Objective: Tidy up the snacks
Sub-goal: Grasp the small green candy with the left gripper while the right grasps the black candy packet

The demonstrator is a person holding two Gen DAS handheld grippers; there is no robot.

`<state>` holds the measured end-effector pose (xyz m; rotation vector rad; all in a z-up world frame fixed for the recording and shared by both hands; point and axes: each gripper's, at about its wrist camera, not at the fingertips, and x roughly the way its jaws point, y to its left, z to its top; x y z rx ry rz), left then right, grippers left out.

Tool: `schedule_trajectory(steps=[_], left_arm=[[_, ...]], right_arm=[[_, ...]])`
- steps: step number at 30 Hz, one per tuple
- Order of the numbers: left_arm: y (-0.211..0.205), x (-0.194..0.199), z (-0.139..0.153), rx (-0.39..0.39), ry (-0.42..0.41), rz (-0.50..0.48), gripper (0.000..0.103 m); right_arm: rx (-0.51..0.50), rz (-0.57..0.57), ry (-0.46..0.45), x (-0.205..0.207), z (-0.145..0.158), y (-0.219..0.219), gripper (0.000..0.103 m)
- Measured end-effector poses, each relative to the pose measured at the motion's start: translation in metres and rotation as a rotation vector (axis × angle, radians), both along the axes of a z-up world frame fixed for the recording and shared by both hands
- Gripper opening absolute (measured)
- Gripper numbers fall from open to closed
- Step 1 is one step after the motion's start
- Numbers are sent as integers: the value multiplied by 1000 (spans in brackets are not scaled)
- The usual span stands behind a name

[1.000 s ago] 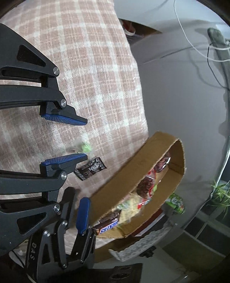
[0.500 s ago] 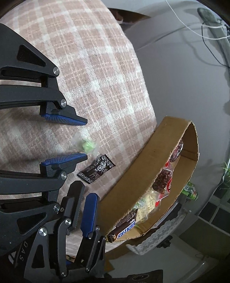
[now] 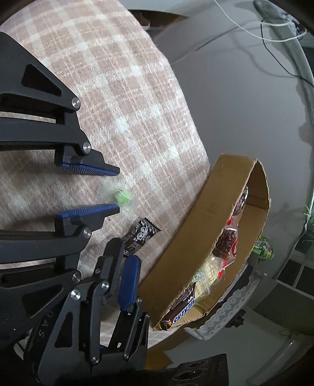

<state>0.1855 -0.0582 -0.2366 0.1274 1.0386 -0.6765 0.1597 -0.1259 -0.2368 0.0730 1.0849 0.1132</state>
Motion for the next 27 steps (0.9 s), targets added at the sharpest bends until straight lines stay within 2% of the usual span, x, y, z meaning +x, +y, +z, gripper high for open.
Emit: schedule_trajectory(steps=[9, 14, 21, 22, 25, 27], left_arm=[[17, -1, -1, -19, 11, 24, 20], [25, -1, -1, -26, 17, 36, 20], [50, -3, 0, -33, 23, 65, 18], [52, -3, 0, -33, 23, 70, 15], [59, -3, 0, -42, 32, 86, 13], [62, -4, 0, -39, 31, 94, 11]], right_arm=[[-46, 36, 4, 15, -7, 6, 30], [-76, 71, -21, 18, -6, 12, 39], [-68, 90, -18, 28, -11, 21, 40], [-63, 92, -16, 29, -11, 21, 39], [-64, 89, -14, 30, -11, 19, 26], [-38, 88, -7, 33, -11, 14, 24]])
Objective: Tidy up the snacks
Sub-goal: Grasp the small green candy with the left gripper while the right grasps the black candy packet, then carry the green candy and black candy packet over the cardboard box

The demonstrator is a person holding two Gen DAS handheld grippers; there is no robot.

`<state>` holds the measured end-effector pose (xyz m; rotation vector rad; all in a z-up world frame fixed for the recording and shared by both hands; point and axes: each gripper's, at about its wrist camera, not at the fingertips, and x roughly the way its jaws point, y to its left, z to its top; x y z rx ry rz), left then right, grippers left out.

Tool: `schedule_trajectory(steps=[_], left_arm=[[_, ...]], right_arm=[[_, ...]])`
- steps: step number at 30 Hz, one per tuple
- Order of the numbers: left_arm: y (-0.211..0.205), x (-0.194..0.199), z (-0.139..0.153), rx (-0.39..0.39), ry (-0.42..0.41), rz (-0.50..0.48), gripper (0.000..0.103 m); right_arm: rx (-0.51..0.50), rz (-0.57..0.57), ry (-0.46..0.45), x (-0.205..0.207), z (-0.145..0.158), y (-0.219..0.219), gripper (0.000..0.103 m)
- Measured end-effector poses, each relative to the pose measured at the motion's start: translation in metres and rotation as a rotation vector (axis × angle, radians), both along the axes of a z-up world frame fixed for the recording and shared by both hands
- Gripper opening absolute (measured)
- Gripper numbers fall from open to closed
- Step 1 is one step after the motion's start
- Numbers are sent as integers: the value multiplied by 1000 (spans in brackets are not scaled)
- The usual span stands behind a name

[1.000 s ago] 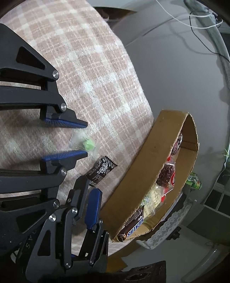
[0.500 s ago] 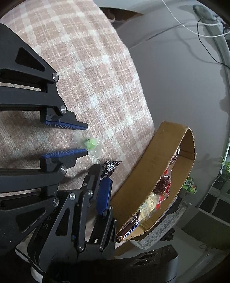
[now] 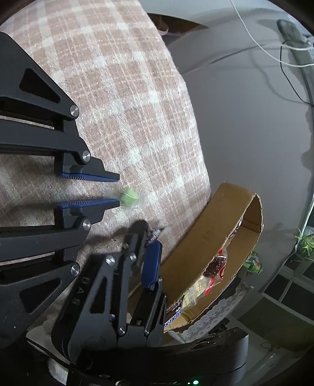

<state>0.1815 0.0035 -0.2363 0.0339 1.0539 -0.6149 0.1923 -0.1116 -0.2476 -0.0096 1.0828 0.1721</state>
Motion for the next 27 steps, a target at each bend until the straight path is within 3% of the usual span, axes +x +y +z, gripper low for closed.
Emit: schedule_trajectory(steps=[3, 5, 10, 16, 27], left_arm=[[5, -2, 2, -12, -8, 1, 10], [2, -4, 6, -8, -18, -18, 10], [-6, -3, 9, 28, -23, -19, 18], [-17, 5, 5, 27, -31, -35, 18], [-5, 3, 19, -5, -35, 56, 16]], right_arm=[[2, 11, 6, 2, 0, -2, 23], [16, 6, 10, 3, -1, -4, 12], [48, -3, 9, 3, -2, -11, 12], [71, -10, -3, 3, -3, -14, 12], [128, 5, -30, -13, 25, -24, 12]])
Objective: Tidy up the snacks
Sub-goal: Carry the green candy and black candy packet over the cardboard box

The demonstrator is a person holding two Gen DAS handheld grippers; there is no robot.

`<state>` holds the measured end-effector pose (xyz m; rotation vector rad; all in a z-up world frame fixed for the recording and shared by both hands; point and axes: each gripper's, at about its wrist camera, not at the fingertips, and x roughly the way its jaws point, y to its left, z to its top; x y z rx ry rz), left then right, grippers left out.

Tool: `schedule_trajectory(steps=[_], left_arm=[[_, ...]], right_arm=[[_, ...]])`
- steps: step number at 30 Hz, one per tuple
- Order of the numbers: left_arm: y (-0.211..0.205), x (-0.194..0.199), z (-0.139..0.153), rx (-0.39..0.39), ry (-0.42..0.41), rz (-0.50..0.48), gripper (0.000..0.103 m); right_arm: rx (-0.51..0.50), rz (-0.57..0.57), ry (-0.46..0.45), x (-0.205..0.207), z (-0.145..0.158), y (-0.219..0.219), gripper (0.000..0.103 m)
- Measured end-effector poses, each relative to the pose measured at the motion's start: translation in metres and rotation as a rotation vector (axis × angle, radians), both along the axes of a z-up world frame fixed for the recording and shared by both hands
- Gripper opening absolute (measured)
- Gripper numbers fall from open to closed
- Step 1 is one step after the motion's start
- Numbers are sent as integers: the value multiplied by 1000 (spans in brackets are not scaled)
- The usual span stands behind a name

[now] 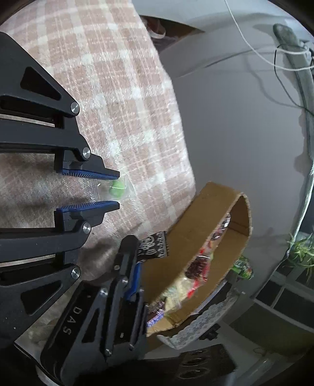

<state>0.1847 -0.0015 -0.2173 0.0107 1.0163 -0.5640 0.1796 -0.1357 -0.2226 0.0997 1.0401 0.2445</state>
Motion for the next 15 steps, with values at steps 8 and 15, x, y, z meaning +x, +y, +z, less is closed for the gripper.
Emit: schedule_trajectory(steps=[8, 15], left_arm=[[-7, -7, 46, -16, -63, 4, 16], [-45, -4, 71, -39, -95, -4, 16]], right_arm=[[47, 12, -47, -11, 41, -20, 12], [45, -13, -68, -12, 66, -58, 12]])
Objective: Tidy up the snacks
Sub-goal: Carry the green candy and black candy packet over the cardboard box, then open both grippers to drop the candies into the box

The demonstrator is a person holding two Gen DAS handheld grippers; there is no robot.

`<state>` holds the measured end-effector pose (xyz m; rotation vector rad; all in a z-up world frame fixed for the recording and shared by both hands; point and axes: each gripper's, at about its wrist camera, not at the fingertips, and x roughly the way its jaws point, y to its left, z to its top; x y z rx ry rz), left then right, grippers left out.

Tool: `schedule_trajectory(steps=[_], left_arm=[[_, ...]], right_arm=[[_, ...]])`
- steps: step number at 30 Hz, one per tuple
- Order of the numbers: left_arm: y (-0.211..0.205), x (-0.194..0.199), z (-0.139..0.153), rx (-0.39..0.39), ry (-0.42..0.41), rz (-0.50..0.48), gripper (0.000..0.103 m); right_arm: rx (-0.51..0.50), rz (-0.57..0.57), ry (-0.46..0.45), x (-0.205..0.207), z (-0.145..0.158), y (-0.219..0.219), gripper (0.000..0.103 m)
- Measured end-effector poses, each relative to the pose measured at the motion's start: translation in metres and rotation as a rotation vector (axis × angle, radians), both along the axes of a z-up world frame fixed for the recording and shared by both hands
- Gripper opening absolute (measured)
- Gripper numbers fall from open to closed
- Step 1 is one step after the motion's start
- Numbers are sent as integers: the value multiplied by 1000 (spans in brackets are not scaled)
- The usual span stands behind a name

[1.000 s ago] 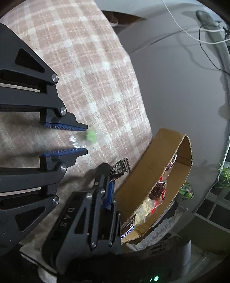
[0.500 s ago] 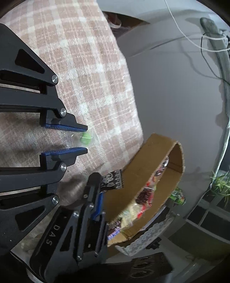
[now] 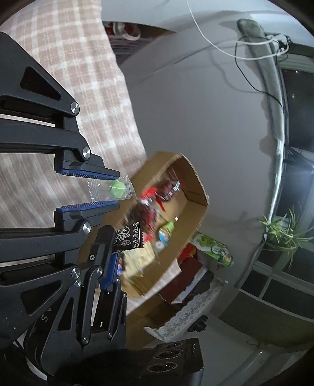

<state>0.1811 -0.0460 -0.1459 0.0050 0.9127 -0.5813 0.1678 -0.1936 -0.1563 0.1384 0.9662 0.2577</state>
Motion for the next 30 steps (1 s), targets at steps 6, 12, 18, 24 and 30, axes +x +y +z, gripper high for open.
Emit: schedule_trajectory(steps=[6, 12, 18, 24, 30], left_arm=[[-37, 5, 5, -16, 1, -7, 16], [-65, 8, 11, -24, 3, -14, 16], [-82, 9, 12, -10, 9, -21, 17], [-87, 7, 18, 5, 2, -10, 19], [-87, 7, 26, 3, -10, 0, 19]], right_arm=[[-21, -37, 6, -1, 5, -41, 12], [-26, -67, 13, -3, 6, -69, 12], [-31, -71, 8, -5, 10, -79, 12], [-32, -76, -2, -5, 16, -81, 22], [-28, -87, -15, -10, 24, -86, 32]])
